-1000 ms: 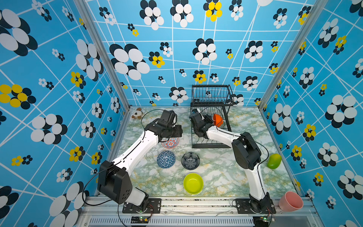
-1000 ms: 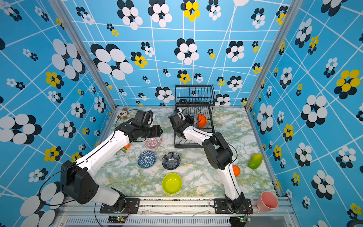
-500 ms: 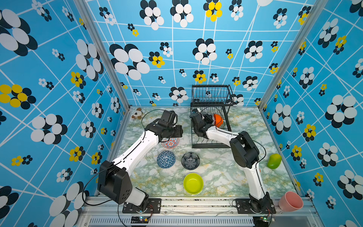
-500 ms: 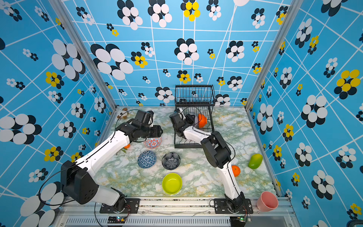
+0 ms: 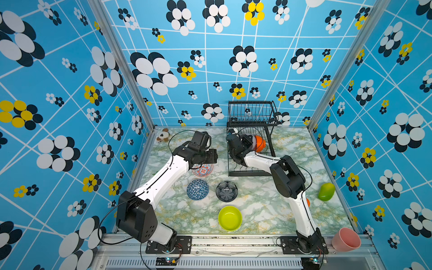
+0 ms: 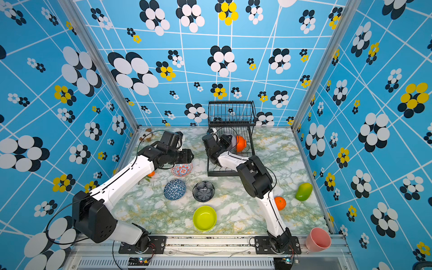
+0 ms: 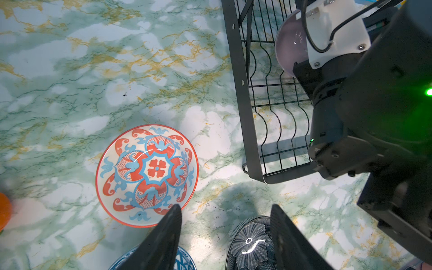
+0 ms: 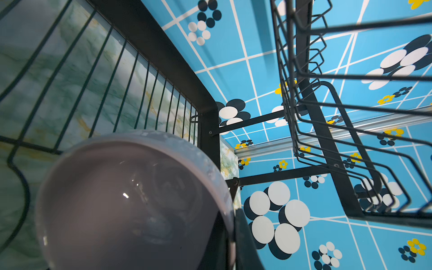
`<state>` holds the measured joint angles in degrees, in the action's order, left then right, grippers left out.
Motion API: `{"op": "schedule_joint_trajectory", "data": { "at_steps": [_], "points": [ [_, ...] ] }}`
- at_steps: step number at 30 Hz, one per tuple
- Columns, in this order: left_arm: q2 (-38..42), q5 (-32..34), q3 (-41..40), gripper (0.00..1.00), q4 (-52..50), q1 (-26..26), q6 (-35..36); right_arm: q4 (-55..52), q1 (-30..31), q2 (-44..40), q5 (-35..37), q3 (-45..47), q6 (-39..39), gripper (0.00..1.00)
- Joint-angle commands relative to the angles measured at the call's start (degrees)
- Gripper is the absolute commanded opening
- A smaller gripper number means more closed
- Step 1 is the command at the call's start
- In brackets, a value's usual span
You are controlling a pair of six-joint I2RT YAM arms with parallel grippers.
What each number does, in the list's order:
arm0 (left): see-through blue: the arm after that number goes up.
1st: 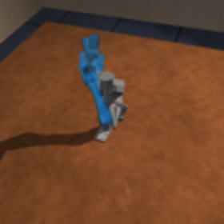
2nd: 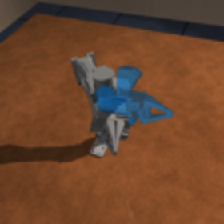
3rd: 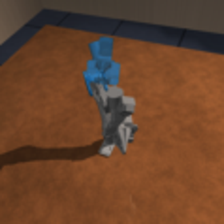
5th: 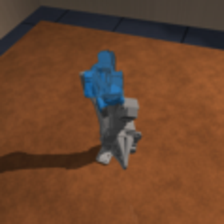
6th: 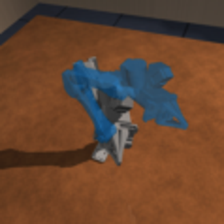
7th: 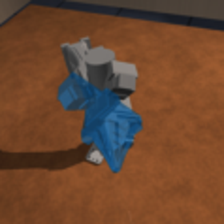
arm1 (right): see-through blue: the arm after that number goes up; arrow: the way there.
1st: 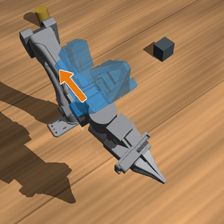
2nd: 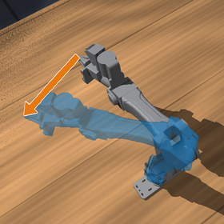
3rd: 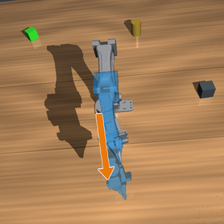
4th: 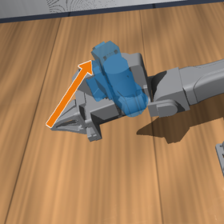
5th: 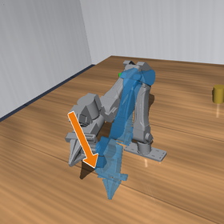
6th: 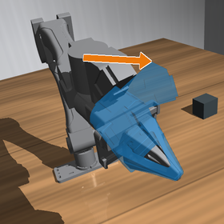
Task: Load bowls into a dish rack
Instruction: Place the bowl in the dish rack.
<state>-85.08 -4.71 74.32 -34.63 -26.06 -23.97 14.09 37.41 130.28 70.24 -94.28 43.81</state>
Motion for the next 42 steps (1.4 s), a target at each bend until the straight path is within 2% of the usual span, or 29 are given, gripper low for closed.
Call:
{"op": "schedule_joint_trajectory", "data": {
  "at_steps": [1, 17, 28, 42],
  "points": [
    [-0.5, 0.2, -0.8, 0.63, 0.3, -0.6, 0.3, 6.9, -0.6, -0.2, 3.8, 0.5, 3.1, 0.00],
    [-0.4, 0.4, -0.8, 0.63, 0.3, -0.7, 0.3, 12.4, -1.4, 2.1, 4.9, 1.6, 9.0, 0.00],
    [-0.6, 0.4, -0.9, 0.63, 0.3, -0.8, 0.4, 30.1, -1.4, 6.6, 6.1, 1.3, 25.8, 0.00],
    [-0.6, 0.6, -0.9, 0.63, 0.2, -1.0, 0.4, 30.6, -0.3, 8.7, 6.3, 0.8, 27.7, 0.00]
  ]
}}
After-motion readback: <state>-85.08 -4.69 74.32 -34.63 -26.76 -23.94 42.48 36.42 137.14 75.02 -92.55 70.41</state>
